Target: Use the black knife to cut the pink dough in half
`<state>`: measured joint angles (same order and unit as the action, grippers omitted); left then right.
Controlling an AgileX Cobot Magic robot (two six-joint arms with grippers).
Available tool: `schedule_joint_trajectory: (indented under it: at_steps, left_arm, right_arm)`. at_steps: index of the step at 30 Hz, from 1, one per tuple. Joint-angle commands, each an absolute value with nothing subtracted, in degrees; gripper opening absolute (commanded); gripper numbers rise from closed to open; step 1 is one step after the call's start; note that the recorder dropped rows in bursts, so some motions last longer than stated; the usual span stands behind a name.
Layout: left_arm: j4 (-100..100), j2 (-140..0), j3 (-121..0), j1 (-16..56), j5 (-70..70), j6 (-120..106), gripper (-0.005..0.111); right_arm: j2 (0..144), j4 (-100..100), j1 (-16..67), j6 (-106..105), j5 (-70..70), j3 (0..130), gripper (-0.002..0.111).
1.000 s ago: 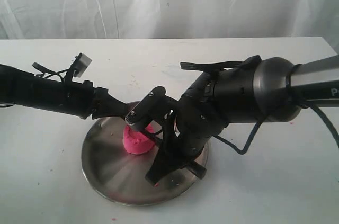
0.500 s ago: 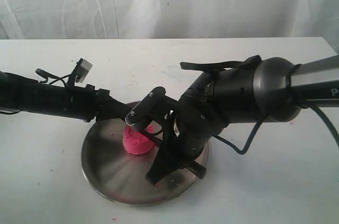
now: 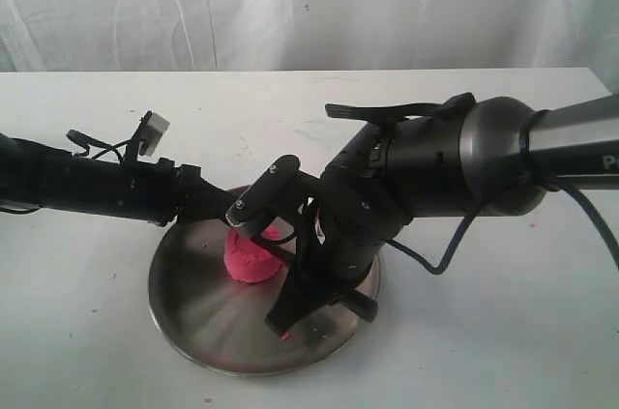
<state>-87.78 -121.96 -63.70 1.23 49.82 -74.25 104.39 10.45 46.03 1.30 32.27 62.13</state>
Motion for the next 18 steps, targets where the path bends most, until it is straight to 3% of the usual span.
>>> schedule_joint_trajectory:
  at_steps: [1,18]
  left_arm:
    - [-86.26,-122.64,-63.40,1.43,50.77,-75.31,0.000]
    - [-86.77,-122.64,-63.40,1.43,52.42,-76.53,0.000]
  right_arm:
    - [104.74,10.56,46.21,1.04,32.49,62.47,0.007]
    - [107.54,10.27,46.21,1.04,32.03,62.84,0.007]
